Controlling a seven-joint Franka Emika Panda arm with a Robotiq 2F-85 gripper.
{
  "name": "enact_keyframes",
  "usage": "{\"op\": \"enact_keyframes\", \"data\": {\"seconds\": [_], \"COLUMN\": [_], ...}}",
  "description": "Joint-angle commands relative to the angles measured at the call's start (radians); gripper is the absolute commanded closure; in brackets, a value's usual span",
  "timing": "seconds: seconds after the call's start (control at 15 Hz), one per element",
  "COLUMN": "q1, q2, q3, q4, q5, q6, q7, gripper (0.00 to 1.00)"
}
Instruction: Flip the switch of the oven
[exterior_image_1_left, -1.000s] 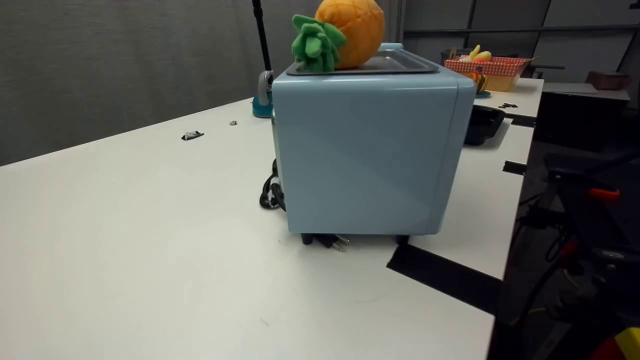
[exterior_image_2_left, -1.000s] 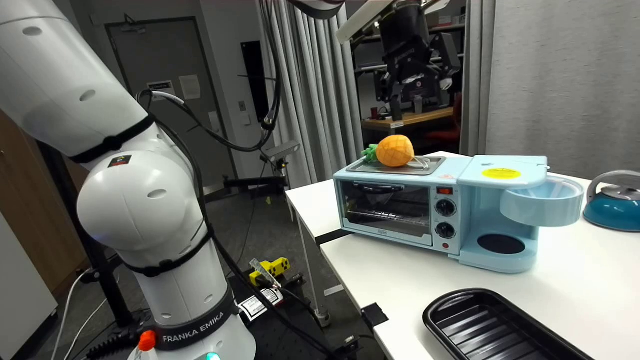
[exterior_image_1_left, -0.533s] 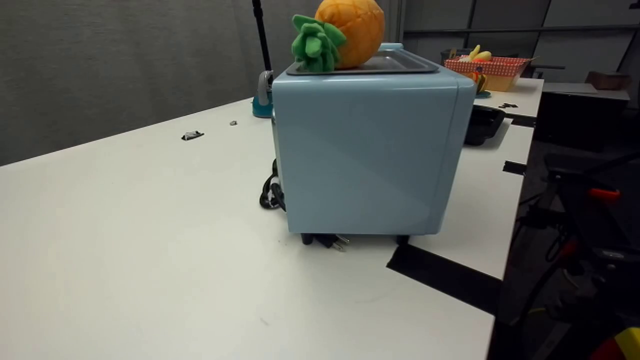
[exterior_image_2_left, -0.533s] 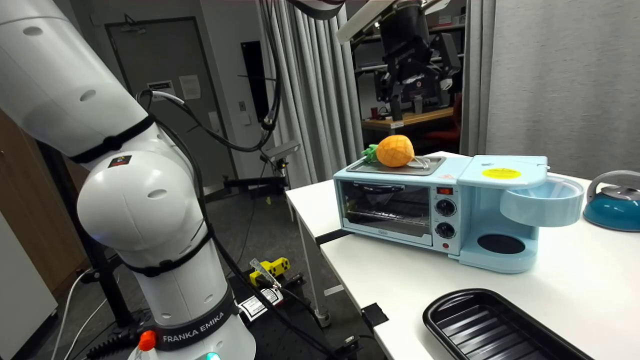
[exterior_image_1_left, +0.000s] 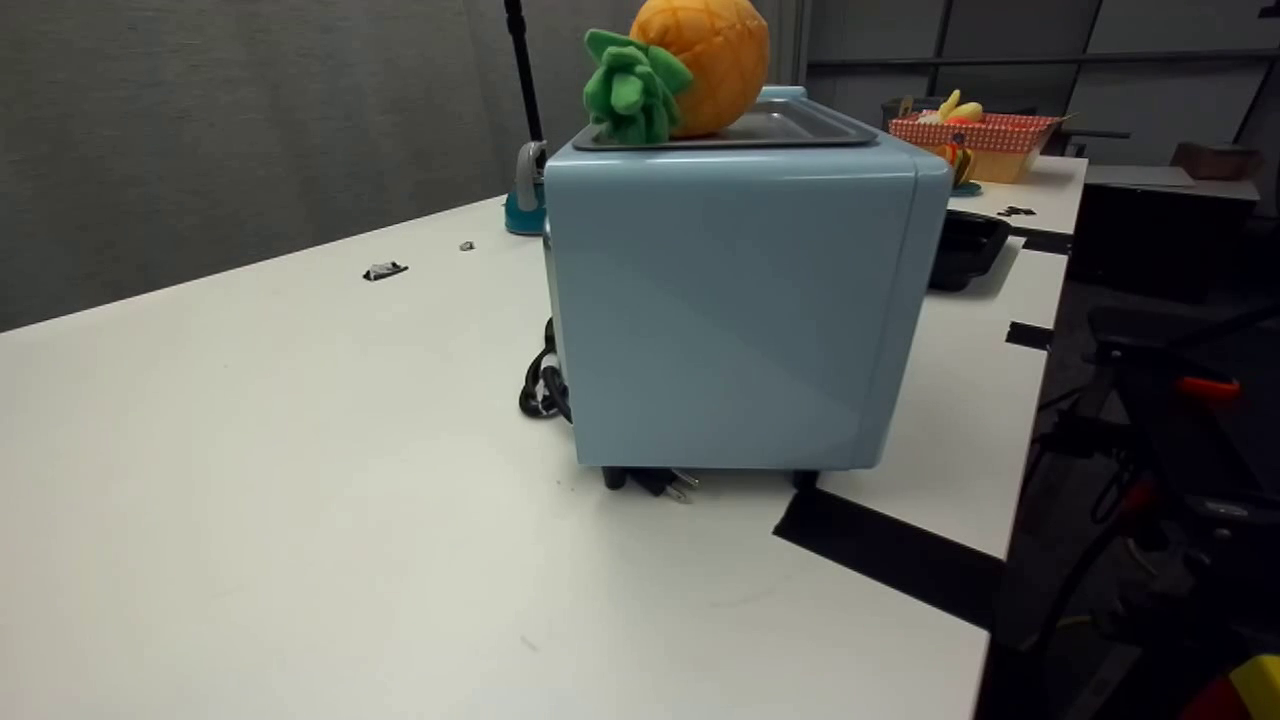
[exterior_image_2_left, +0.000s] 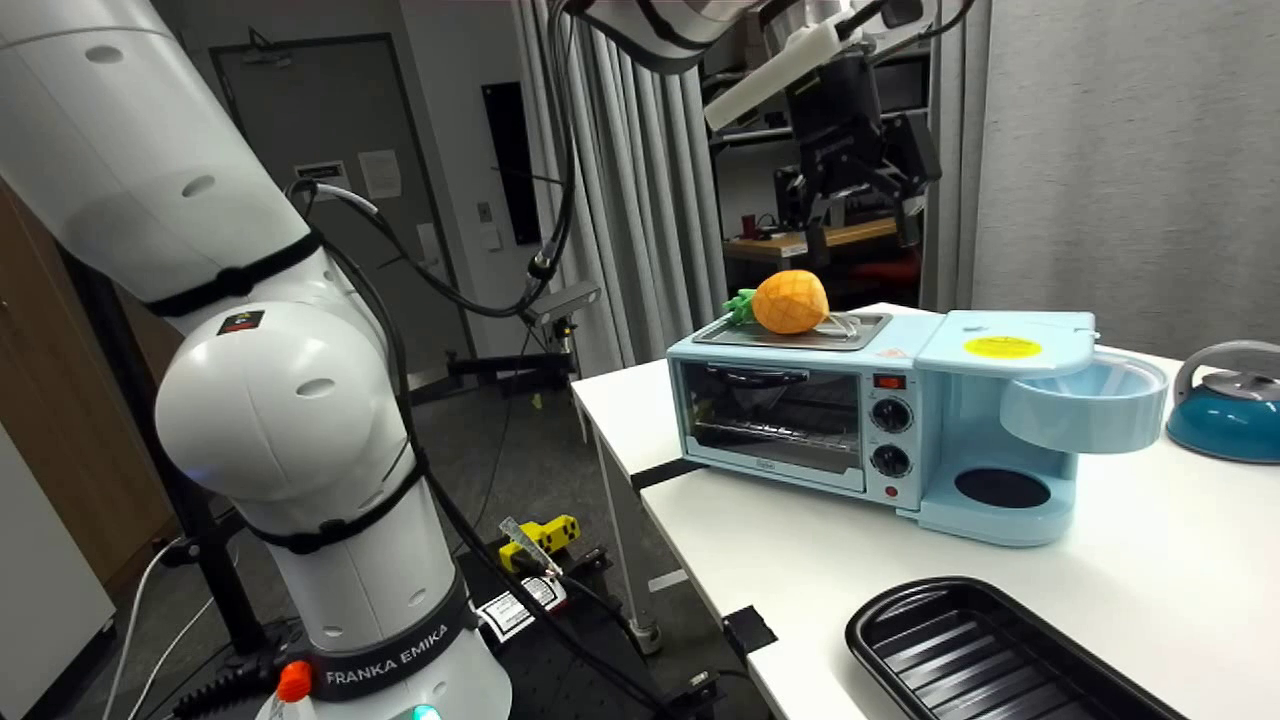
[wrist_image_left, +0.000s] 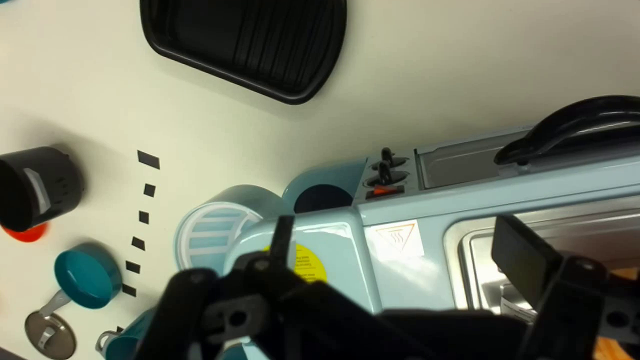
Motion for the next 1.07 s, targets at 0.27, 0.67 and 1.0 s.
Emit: {"op": "enact_keyframes", "data": {"seconds": [0.27,0.67,1.0], "q1": [0.029,0.025,0.011], "q2": [0.054,0.020,0.016], "q3": [-0.006,-0.010,-0.026], "q4": [-0.053,-0.133,-0.189], "q5": [0.079,0.085,0.071], "q6": [0.023,0.034,0.080], "q7": [0.005,0.010,0.026], "gripper": [0.00,0.58,0.95]}}
